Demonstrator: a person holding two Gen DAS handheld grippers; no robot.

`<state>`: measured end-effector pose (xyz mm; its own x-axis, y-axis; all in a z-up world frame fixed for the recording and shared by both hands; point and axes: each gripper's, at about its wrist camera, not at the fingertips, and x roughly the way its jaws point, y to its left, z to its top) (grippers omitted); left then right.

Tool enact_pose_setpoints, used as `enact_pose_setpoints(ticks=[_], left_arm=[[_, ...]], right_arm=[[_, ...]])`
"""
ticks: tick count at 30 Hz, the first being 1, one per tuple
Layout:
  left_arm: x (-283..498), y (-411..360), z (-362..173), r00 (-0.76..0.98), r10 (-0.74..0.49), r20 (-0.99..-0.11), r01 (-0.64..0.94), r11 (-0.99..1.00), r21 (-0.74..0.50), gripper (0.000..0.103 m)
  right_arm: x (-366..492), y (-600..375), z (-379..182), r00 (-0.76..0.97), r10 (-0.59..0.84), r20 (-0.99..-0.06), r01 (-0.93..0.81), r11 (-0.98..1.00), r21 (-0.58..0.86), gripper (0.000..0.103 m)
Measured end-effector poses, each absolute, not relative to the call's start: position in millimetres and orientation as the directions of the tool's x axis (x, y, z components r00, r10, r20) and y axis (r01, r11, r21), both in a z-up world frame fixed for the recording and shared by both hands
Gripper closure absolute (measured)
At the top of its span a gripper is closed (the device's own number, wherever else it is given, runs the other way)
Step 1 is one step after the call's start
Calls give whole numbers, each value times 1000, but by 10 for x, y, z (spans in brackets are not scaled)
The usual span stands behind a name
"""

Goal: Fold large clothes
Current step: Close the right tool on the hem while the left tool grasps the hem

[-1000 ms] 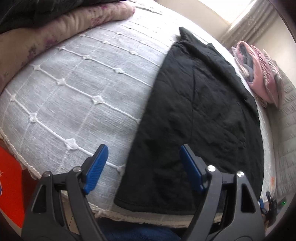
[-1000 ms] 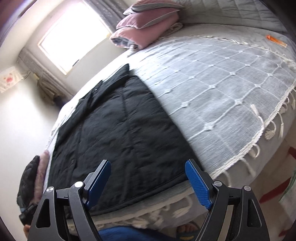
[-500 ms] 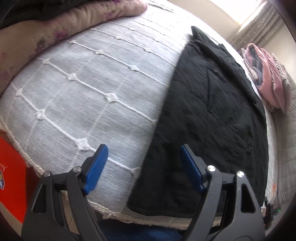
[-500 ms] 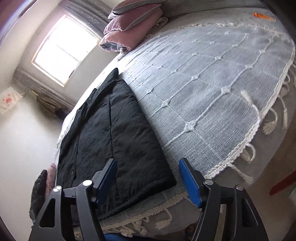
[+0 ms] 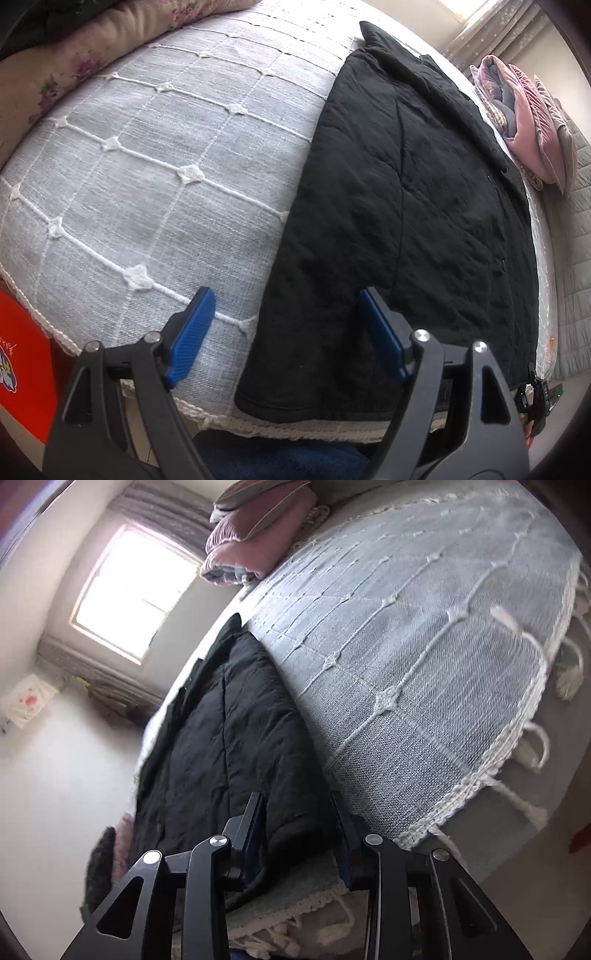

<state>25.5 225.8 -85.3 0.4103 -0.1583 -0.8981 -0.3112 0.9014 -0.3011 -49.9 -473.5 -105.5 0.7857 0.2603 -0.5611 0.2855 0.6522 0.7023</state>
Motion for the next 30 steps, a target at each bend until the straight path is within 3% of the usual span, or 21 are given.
enact_pose_setpoints(ticks=[3, 5, 6, 24, 25, 26, 30], left_arm=[[274, 2227, -847, 418, -169, -893, -306, 899, -313, 30], [255, 2194, -839, 426, -164, -890, -307, 899, -312, 48], [253, 2186, -838, 428, -171, -887, -302, 898, -319, 50], [308, 2174, -883, 409, -183, -894, -308, 894, -324, 52], [306, 2163, -879, 410, -179, -895, -307, 896, -320, 64], [305, 2155, -882, 413, -183, -892, -301, 897, -324, 87], [274, 2225, -882, 427, -224, -876, -305, 876, -373, 94]], right_arm=[[-500, -4715, -1043, 786, 253, -564, 290, 655, 698, 69], [-496, -4686, -1019, 790, 270, -551, 275, 648, 711, 70], [-480, -4664, -1015, 793, 287, -538, 257, 642, 722, 70], [-341, -4563, -1079, 755, 265, -599, 284, 692, 664, 80], [-334, -4558, -1079, 755, 263, -601, 285, 693, 662, 82], [-332, -4547, -1075, 753, 259, -604, 287, 697, 657, 83], [-333, -4517, -1042, 749, 264, -608, 278, 708, 649, 94]])
